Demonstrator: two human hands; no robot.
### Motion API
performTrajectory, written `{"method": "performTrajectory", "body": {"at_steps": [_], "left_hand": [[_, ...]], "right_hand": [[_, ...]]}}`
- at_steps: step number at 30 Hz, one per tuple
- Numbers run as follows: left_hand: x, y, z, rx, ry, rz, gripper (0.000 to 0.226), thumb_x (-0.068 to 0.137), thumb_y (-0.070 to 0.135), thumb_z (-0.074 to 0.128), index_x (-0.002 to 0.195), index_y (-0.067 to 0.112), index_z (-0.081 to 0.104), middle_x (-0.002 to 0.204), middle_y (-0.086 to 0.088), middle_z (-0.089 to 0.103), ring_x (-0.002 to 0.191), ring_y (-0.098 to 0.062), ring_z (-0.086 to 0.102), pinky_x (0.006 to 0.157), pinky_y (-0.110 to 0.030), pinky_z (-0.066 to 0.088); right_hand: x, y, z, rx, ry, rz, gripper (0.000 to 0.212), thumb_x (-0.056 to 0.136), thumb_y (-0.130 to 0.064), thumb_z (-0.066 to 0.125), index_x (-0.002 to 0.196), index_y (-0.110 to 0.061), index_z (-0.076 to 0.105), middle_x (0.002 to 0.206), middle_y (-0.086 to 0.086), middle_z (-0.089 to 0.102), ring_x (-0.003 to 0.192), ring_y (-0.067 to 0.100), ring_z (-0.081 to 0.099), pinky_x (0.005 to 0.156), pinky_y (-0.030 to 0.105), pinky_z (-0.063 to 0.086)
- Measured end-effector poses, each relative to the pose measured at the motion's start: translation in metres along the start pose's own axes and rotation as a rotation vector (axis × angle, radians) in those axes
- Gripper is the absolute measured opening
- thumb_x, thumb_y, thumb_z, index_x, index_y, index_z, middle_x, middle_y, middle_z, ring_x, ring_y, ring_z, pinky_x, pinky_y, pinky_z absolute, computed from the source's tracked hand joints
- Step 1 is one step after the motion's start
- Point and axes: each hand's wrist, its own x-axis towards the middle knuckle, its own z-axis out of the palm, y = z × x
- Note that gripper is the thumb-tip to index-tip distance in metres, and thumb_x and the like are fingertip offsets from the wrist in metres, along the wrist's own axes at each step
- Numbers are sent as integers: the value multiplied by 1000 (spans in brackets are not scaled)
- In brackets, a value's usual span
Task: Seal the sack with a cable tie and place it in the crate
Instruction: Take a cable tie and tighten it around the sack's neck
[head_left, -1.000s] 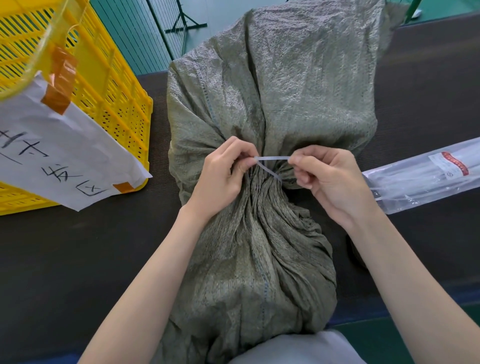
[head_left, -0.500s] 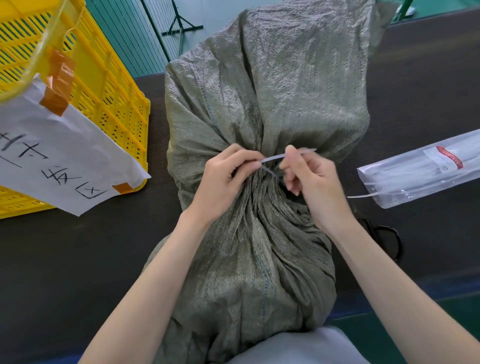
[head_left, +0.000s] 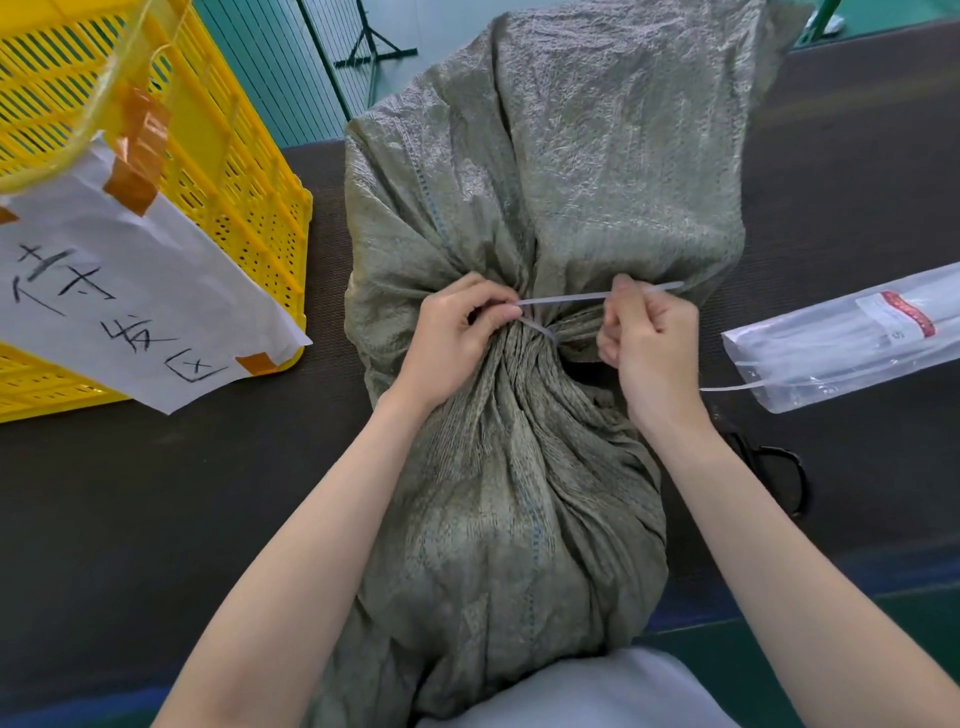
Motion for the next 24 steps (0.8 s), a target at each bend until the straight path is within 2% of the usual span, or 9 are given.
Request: {"method": "performTrajectory", "body": {"at_steps": [4,6,8,10,14,17,19,24], "left_hand": [[0,-7,2,-2,-15,-11,10,86,9,65,88,2,71,84,2,61,78,8,55,74,-11,39],[-2,-5,2,-24,-17,-13,10,86,9,65,89,2,71,84,1,62,79,6,56,75,-13,41],[-7,-1,4,-47,-11,5,10,86,8,65,90,2,72,84,-5,64,79,-7,60,75,-19,44],[-11,7,6,-63,-4,41,11,85,5,65,91,0,72,83,-7,64,78,-11,60,75,-20,45],[-14,17,11,-17,1,137,12,84,4,66,92,-2,72,82,-8,63,75,-9,58,74,-16,43],[-11,17,12,-9,10,142,12,84,6,67,91,-2,72,81,-10,64,74,-12,58,73,-17,44],[-10,13,11,-10,9,132,13,84,7,67,91,-2,73,82,-5,63,74,-9,58,74,-14,42],[-6,2,10,-12,-42,112,12,84,9,68,89,0,74,82,-2,63,75,-1,57,76,-13,42]], "right_hand": [[-8,-2,-7,102,69,-10,51,98,-17,43,47,-25,37,49,-7,28,44,12,22,47,34,12],[-13,-2,-7,104,111,-14,48,98,-18,43,51,-21,35,47,-10,29,43,12,24,45,30,16],[-18,-4,-6,139,151,-18,43,98,-20,43,55,-17,34,47,-10,29,42,12,26,43,26,20],[-18,-2,-1,143,132,-5,43,96,-24,48,55,-17,37,46,-9,30,42,14,28,41,24,23],[-13,11,13,-184,-13,-20,43,89,-42,51,52,-22,47,45,-8,38,47,16,34,52,34,30],[-12,13,16,-382,3,-143,46,95,-32,46,56,-9,49,49,5,45,50,17,40,60,35,34],[-11,10,14,-401,40,-174,47,96,-28,46,58,-1,49,51,7,46,52,18,42,60,34,35],[-10,14,4,-391,81,-162,46,96,-30,45,56,-7,45,48,-1,40,50,14,36,56,32,32]]}}
